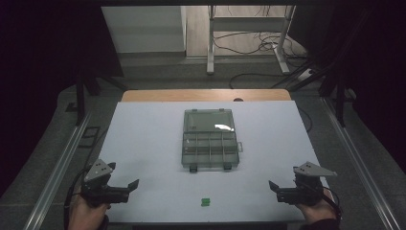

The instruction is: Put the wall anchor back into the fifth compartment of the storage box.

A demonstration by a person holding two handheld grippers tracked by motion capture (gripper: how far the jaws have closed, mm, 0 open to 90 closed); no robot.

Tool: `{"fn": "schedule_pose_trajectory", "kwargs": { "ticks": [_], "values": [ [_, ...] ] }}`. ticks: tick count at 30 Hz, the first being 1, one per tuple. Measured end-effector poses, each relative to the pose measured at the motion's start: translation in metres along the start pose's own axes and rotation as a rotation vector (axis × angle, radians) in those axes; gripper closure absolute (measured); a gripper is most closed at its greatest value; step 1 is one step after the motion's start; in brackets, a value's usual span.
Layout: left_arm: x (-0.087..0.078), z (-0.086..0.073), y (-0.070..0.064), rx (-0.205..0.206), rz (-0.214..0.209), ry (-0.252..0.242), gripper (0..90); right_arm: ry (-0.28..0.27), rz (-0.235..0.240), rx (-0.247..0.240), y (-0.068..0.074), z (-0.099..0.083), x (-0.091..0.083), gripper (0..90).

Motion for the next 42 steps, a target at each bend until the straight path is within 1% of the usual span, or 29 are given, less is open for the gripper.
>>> {"fn": "schedule_pose_trajectory", "kwargs": {
  "ticks": [1,2,3,5,7,10,12,15,19,20,22,26,28,31,32,33,34,38,40,42],
  "values": [
    [0.0,0.0,0.001,-0.008,-0.009,-0.002,0.6,0.001,0.001,0.004,0.0,0.0,0.0,0.0],
    [0.0,0.0,0.001,-0.008,-0.009,-0.002,0.8,0.001,0.001,0.004,0.0,0.0,0.0,0.0],
    [-0.001,0.0,0.002,-0.023,-0.02,-0.007,0.8,0.001,0.002,0.006,-0.001,0.0,0.0,0.0],
    [-0.001,-0.001,0.003,-0.034,-0.037,-0.009,1.7,0.003,0.002,0.003,0.0,0.0,0.0,0.0],
    [-0.001,-0.001,0.003,-0.03,-0.04,-0.007,2.4,0.005,0.0,-0.001,0.0,-0.001,-0.001,0.0],
    [0.0,-0.001,0.002,-0.017,-0.032,0.007,2.8,0.008,0.001,-0.003,0.0,-0.001,-0.001,0.0],
    [0.001,-0.001,0.002,-0.023,-0.041,0.016,3.0,0.01,0.008,-0.007,0.001,-0.001,0.0,0.0],
    [0.001,-0.001,0.002,-0.026,-0.038,0.016,3.2,0.013,0.008,-0.009,0.001,-0.001,0.0,0.0],
    [0.002,0.0,0.001,-0.02,-0.039,0.022,3.2,0.014,0.011,-0.008,0.0,-0.001,0.0,0.0],
    [0.003,0.0,0.001,-0.02,-0.06,0.028,3.7,0.015,0.011,-0.008,0.0,-0.001,0.0,0.0],
    [0.003,0.0,0.001,-0.028,-0.056,0.033,3.4,0.015,0.011,-0.009,0.0,-0.001,0.0,0.0],
    [0.006,0.002,0.0,-0.014,-0.067,0.026,1.7,0.013,0.009,-0.009,0.001,-0.001,0.0,0.0],
    [0.009,0.004,-0.003,0.009,-0.081,0.021,0.5,0.014,0.008,-0.008,0.0,-0.001,0.0,0.0],
    [0.012,0.008,-0.007,0.033,-0.087,0.018,0.0,0.014,0.008,-0.005,0.0,-0.001,0.0,0.0],
    [0.013,0.011,-0.011,0.032,-0.109,0.009,0.0,0.015,0.009,-0.003,0.0,-0.002,0.0,0.0],
    [0.013,0.011,-0.011,0.032,-0.109,0.009,0.0,0.016,0.009,-0.003,0.0,-0.002,0.0,0.0],
    [0.015,0.014,-0.013,0.027,-0.125,0.006,0.0,0.017,0.008,-0.003,0.0,-0.002,0.0,0.0],
    [0.018,0.018,-0.016,0.035,-0.131,0.002,0.0,0.018,0.008,-0.008,0.0,-0.002,0.0,0.0],
    [0.02,0.02,-0.017,0.027,-0.135,-0.005,0.0,0.017,0.007,-0.008,0.0,-0.002,0.0,0.0],
    [0.021,0.023,-0.017,0.017,-0.129,-0.011,0.0,0.023,0.008,-0.005,0.0,-0.002,0.001,0.0]
  ]
}}
Point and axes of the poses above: each handheld gripper's, and its own axes: x roughly forward along the jaws, z roughly out of its top, y roughly to its left, the point moved 6 cm from there along x, roughly forward along the jaws
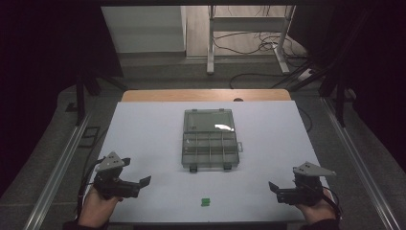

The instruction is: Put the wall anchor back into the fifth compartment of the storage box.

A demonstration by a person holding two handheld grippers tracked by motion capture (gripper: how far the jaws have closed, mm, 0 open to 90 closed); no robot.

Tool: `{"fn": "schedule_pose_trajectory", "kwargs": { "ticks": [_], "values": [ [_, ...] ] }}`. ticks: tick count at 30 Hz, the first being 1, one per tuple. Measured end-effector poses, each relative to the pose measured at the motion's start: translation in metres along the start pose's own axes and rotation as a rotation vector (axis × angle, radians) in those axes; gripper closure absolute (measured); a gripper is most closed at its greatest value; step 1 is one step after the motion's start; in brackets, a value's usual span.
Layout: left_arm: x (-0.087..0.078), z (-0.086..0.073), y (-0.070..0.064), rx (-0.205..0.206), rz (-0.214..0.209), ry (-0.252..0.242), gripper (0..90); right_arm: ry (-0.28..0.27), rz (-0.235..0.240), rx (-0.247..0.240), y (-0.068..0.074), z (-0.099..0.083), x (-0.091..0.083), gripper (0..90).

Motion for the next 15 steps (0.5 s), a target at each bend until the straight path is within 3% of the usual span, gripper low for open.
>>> {"fn": "schedule_pose_trajectory", "kwargs": {
  "ticks": [3,8,15],
  "values": [
    [0.005,0.003,-0.002,-0.012,-0.009,-0.001,0.0,0.002,-0.001,0.002,0.0,0.0,0.0,0.0],
    [0.019,0.008,-0.011,0.004,-0.054,0.022,0.0,0.001,-0.001,0.003,-0.001,0.0,0.0,0.0],
    [0.031,0.013,-0.018,0.017,-0.076,0.045,0.0,0.0,-0.002,0.002,-0.001,0.0,0.0,0.0]
  ]
}}
Point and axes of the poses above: each handheld gripper's, and its own axes: x roughly forward along the jaws, z roughly out of its top, y roughly to its left, the point moved 6 cm from there along x, roughly forward along the jaws
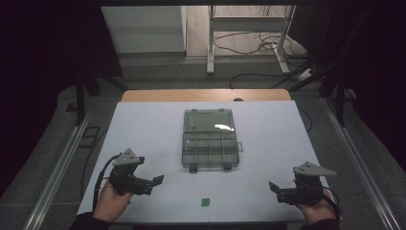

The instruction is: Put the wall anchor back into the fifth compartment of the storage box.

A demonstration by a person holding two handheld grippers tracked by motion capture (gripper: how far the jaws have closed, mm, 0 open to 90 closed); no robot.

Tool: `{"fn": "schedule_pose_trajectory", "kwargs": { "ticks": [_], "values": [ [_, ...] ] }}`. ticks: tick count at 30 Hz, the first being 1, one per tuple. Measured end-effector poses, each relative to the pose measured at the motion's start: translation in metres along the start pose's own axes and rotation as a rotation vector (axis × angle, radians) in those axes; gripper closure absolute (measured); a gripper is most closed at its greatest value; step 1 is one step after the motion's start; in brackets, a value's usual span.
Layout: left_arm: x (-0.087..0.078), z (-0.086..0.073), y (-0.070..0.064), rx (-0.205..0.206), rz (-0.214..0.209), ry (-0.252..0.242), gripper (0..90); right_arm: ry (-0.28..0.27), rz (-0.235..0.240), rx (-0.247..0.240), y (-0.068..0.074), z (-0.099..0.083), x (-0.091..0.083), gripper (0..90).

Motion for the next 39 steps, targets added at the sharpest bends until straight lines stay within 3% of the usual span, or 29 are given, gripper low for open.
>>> {"fn": "schedule_pose_trajectory", "kwargs": {
  "ticks": [13,23,39],
  "values": [
    [0.03,0.005,-0.017,0.039,-0.039,0.095,0.0,0.0,0.002,-0.001,0.0,0.0,0.0,0.0],
    [0.05,0.008,-0.028,0.085,-0.101,0.158,0.0,0.001,0.0,-0.002,0.0,0.0,0.0,0.0],
    [0.081,0.015,-0.047,0.148,-0.163,0.217,0.0,0.007,0.004,-0.007,-0.001,-0.001,0.0,0.0]
  ]
}}
Point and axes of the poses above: each handheld gripper's, and its own axes: x roughly forward along the jaws, z roughly out of its top, y roughly to its left, the point moved 6 cm from there along x, roughly forward along the jaws
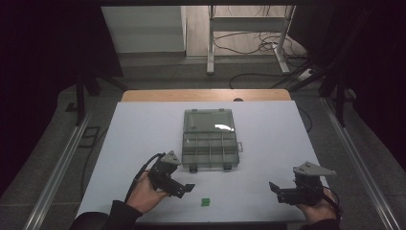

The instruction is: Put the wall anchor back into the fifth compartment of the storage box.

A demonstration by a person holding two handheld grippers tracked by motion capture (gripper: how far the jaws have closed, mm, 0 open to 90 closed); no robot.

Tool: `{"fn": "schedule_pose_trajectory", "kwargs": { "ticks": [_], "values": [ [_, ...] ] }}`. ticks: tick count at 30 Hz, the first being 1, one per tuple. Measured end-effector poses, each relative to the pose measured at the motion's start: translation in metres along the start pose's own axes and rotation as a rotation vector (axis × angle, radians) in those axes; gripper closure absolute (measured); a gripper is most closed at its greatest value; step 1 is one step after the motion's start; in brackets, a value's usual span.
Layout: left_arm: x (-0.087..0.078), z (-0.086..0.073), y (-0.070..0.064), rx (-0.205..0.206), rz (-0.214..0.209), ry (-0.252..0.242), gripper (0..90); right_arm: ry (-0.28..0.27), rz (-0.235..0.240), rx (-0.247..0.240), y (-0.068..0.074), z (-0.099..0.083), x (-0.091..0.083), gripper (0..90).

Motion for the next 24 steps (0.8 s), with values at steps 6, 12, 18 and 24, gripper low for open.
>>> {"fn": "schedule_pose_trajectory", "kwargs": {
  "ticks": [6,12,18,24],
  "values": [
    [0.015,0.004,-0.007,0.023,-0.026,0.033,1.4,0.004,-0.005,0.001,-0.001,-0.001,0.0,0.0],
    [0.028,0.005,-0.015,0.072,-0.038,0.072,9.5,0.006,0.003,-0.011,0.0,-0.001,0.0,0.0],
    [0.04,0.005,-0.025,0.1,-0.062,0.103,29.3,0.007,0.006,-0.014,0.0,-0.001,0.0,0.0],
    [0.049,0.003,-0.037,0.133,-0.099,0.141,47.8,0.01,0.01,-0.019,0.0,-0.001,0.001,0.0]
  ]
}}
Point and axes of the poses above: each handheld gripper's, and its own axes: x roughly forward along the jaws, z roughly out of its top, y roughly to its left, the point moved 6 cm from there along x, roughly forward along the jaws
